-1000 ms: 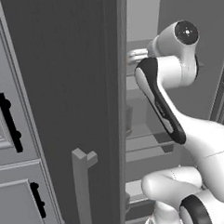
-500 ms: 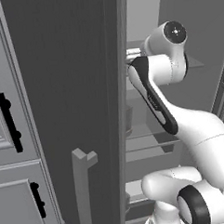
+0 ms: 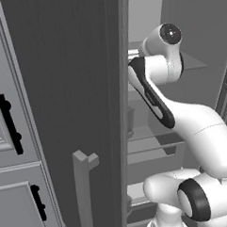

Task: Take the strawberry from the fridge and place it on top of the pancake, located on the dining counter.

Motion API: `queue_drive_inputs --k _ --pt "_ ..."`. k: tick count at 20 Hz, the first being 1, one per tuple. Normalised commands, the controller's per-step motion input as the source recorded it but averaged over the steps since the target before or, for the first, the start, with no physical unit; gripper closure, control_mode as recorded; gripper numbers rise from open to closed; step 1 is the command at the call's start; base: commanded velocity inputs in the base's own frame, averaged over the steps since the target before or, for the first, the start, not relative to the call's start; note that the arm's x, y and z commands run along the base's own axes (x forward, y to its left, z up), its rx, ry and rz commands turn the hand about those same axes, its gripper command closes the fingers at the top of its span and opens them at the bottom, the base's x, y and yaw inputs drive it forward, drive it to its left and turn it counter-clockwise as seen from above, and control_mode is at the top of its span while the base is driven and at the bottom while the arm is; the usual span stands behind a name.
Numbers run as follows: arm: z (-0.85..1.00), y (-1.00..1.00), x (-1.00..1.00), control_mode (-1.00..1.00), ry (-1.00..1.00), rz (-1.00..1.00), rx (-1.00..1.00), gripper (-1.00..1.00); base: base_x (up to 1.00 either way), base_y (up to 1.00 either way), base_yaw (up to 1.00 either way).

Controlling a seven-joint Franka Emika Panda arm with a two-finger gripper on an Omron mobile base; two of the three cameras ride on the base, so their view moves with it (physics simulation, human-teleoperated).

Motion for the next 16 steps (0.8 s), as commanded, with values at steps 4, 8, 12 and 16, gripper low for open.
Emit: queue_drive_inputs --k 4,8,12,16 --pt "-0.08 0.0 0.39 -1.0 0.0 0.0 0.0 -1.0 0.0 0.0 0.0" --pt "-0.08 0.0 0.34 -1.0 0.0 0.0 0.0 -1.0 0.0 0.0 0.0" --pt "-0.08 0.0 0.44 -1.0 0.0 0.0 0.0 -1.0 0.0 0.0 0.0" --pt "-0.08 0.01 0.33 -1.0 0.0 0.0 0.0 -1.0 0.0 0.0 0.0"
